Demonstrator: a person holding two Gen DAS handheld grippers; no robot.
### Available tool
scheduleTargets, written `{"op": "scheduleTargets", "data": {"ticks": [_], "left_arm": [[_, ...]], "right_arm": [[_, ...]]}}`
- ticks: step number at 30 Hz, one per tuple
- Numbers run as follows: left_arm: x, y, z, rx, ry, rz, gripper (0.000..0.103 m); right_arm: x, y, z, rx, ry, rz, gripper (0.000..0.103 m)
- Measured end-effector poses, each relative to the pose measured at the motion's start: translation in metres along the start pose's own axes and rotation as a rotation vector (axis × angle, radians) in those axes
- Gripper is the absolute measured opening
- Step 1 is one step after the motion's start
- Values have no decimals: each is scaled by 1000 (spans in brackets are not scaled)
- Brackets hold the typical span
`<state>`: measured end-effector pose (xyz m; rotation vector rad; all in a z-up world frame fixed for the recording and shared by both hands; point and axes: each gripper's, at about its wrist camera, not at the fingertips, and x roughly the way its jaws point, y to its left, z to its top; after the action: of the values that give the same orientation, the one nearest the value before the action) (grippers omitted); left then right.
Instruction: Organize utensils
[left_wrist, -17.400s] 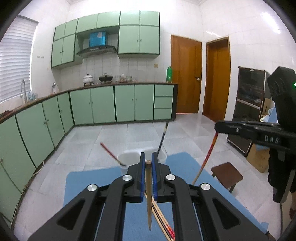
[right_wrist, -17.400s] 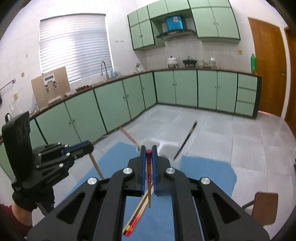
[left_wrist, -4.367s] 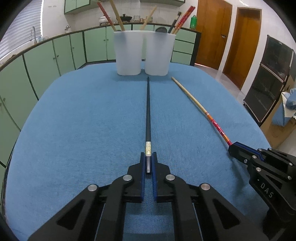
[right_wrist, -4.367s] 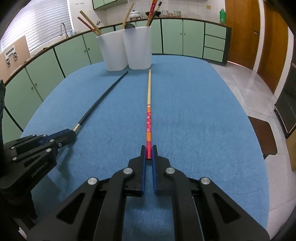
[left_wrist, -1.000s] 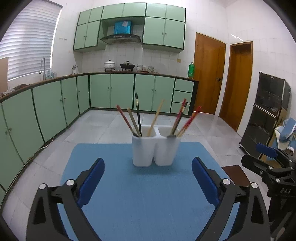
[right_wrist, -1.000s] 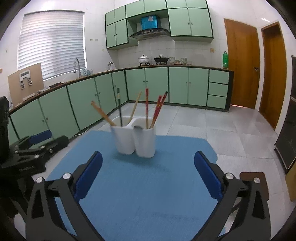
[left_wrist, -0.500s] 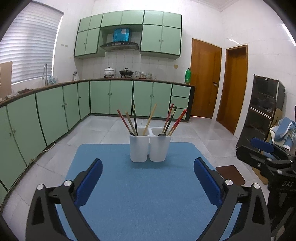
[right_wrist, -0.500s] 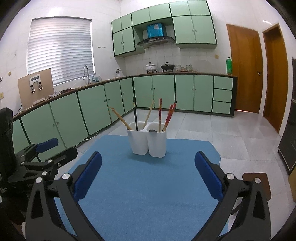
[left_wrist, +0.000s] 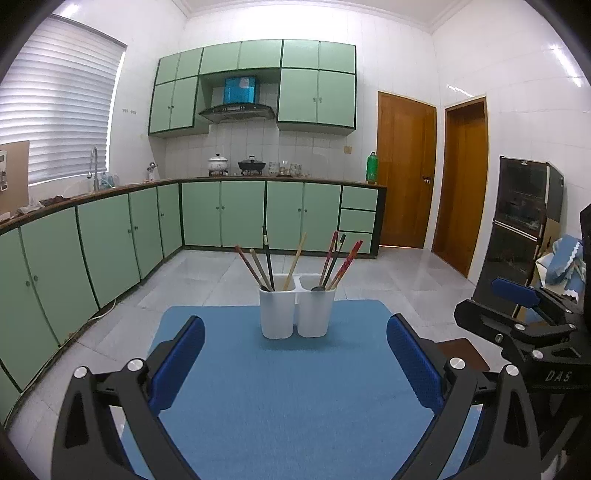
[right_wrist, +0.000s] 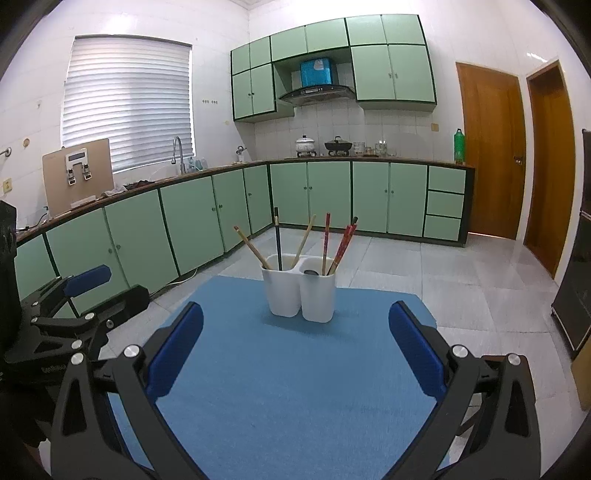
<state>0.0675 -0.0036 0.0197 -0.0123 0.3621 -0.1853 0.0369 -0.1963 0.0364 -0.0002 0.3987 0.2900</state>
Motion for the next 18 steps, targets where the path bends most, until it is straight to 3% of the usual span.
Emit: {"op": "scheduleTargets", "data": {"ticks": [18], "left_arm": [[-6,-2,-3,-1,-10,4,97]], "right_arm": [[-8,3,-2,-6,-7,0,98]]}}
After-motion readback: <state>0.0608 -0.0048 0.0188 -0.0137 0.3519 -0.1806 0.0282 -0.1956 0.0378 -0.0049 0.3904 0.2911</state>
